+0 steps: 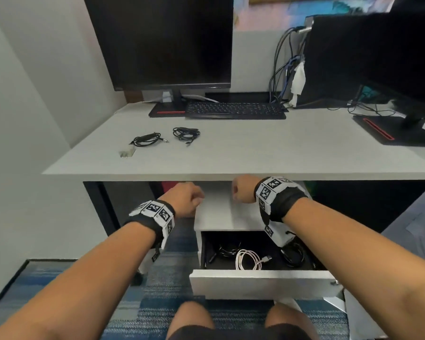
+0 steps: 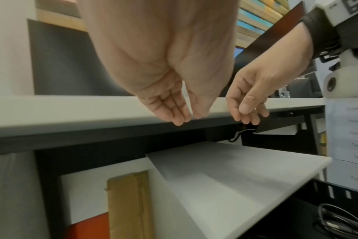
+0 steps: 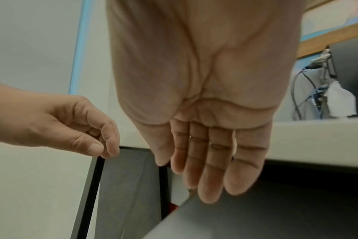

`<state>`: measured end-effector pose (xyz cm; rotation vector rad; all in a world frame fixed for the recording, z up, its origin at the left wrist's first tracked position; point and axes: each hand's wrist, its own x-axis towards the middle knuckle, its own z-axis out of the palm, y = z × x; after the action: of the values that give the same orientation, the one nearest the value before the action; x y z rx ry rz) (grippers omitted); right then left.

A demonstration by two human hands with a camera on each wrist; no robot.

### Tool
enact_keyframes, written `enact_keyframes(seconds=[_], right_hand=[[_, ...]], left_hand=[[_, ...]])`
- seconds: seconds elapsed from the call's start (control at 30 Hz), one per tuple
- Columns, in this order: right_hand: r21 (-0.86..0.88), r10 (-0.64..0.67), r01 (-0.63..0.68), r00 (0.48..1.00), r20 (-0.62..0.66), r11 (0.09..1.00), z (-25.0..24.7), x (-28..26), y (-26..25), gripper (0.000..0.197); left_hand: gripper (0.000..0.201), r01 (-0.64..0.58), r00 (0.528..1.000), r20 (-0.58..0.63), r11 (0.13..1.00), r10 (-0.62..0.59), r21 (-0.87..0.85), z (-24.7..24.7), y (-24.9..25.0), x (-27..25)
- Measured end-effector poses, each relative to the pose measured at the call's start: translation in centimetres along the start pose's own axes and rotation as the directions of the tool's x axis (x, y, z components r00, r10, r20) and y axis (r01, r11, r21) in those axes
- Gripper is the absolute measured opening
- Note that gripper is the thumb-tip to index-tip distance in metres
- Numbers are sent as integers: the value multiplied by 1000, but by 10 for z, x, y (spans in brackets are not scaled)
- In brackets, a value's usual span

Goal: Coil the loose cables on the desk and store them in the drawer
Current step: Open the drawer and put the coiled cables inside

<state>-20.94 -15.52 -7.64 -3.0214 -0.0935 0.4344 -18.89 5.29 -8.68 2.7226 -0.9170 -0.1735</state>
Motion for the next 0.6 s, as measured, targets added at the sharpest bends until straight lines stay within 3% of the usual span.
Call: enact_keyframes(seconds=[0.3,0.5,0.6], right_hand=[[11,-61,63,990,-128,998,-64,38,-56,36],[-80,-81,76,995,-65,994,-77,74,-79,28],[-129,-80,78,997,-15,989,-83,90,-86,37]], left_hand=[[24,145,957,-261,988,-128,46,-65,-66,1],[28,227,945,-260,970,-197,91,-71,-102,13],[31,280,921,-306,956,-242,86,-67,-112,23]])
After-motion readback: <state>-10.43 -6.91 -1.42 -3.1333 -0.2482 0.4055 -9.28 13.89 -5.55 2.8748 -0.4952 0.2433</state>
